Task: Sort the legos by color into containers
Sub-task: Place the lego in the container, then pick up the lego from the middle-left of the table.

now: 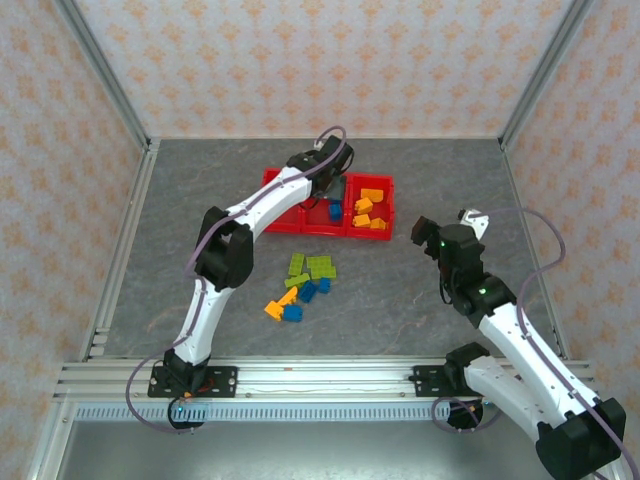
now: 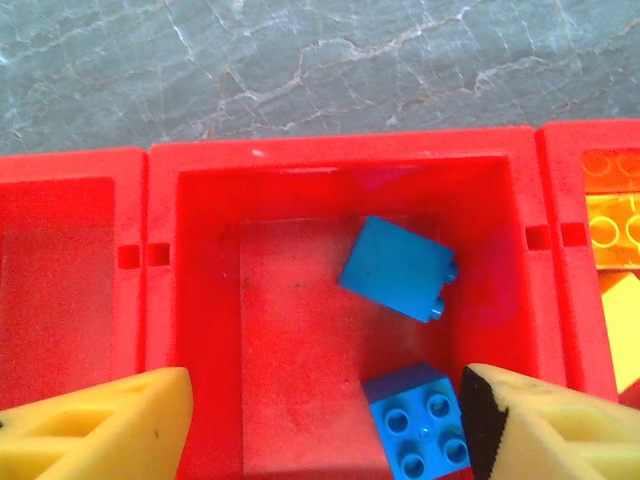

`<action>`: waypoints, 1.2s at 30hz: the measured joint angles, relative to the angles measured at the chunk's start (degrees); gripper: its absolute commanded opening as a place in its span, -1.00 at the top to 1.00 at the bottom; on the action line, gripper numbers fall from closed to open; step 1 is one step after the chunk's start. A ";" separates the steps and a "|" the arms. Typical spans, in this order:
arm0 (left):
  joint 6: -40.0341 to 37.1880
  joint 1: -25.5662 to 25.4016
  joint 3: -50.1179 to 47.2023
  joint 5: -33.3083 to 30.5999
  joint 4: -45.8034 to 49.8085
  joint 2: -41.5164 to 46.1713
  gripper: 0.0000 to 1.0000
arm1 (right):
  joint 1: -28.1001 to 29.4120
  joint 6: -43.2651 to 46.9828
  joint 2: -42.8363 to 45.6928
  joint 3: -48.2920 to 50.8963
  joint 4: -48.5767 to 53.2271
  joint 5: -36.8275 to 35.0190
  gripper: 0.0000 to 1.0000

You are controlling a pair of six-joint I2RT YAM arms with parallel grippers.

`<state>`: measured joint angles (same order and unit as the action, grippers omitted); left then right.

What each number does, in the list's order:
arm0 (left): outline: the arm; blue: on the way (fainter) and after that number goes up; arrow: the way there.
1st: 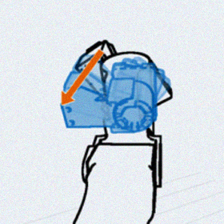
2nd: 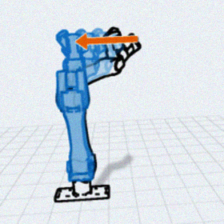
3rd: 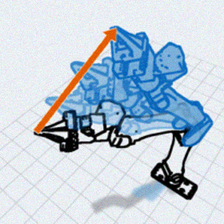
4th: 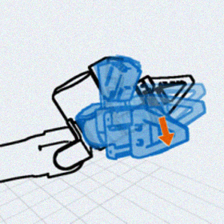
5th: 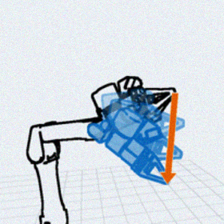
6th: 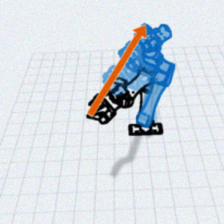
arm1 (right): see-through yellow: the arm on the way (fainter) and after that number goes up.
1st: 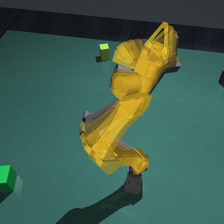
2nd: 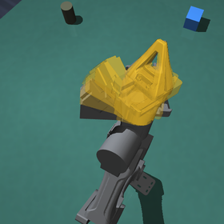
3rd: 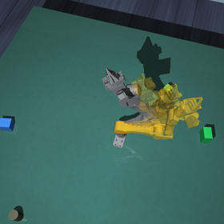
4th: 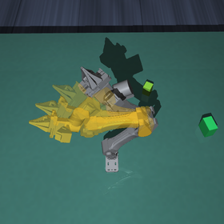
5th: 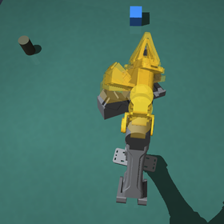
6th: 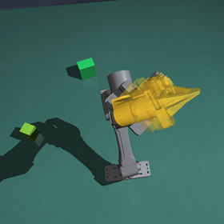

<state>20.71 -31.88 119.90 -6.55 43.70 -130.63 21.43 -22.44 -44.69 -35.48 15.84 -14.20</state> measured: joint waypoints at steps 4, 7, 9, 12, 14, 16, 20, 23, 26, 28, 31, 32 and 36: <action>-1.25 -0.79 -3.96 0.26 -0.66 3.54 -0.69 | 0.00 0.00 -0.39 0.00 -0.02 0.02 -1.00; -2.34 -2.82 -8.96 -0.28 -1.46 9.20 -0.99 | 0.00 0.00 -1.14 -0.15 -0.04 0.20 -1.00; -1.77 -4.85 -12.92 -1.09 -2.38 13.66 -0.99 | 0.00 0.02 -1.49 -0.15 -0.09 0.52 -1.00; -0.76 -7.89 -20.31 -1.36 -4.11 20.79 -0.99 | 0.00 0.00 -2.64 -0.20 -0.79 1.33 -1.00; 0.39 -9.33 -26.25 -1.20 -5.27 25.27 -0.99 | 0.00 0.00 -3.89 -0.26 -1.05 2.01 -1.00; 1.42 -10.36 -30.80 -1.22 -5.49 27.98 -0.99 | 0.00 0.02 -4.94 -0.26 -1.51 2.47 -1.00; 3.91 -13.29 -37.48 -0.55 -5.60 29.83 -0.93 | 0.00 0.17 -6.78 -0.52 -2.21 3.13 -1.00; 6.10 -16.33 -41.99 1.90 -6.19 30.45 -0.73 | 0.00 0.17 -7.72 -0.52 -3.34 3.54 -1.00; 8.15 -18.80 -46.18 5.33 -7.76 31.06 -0.63 | 0.00 0.17 -8.46 -0.52 -4.55 3.96 -1.00; 9.46 -19.76 -47.52 6.34 -8.07 31.08 -0.55 | 0.00 0.17 -9.05 -0.50 -5.29 4.20 -1.00; 11.04 -20.26 -47.80 6.60 -8.39 31.08 -0.44 | 0.00 0.17 -9.84 -0.50 -5.66 4.79 -1.00; 11.56 -20.26 -47.80 6.58 -8.57 31.08 -0.42 | 0.00 0.17 -10.08 -0.50 -5.66 4.98 -1.00; 13.46 -20.26 -48.00 6.58 -8.81 31.06 -0.32 | 0.00 0.17 -10.34 -0.50 -5.66 5.07 -1.00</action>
<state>34.17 -52.14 71.90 0.03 34.89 -99.57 21.43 -22.26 -55.02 -35.99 10.17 -9.13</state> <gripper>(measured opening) 0.685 0.999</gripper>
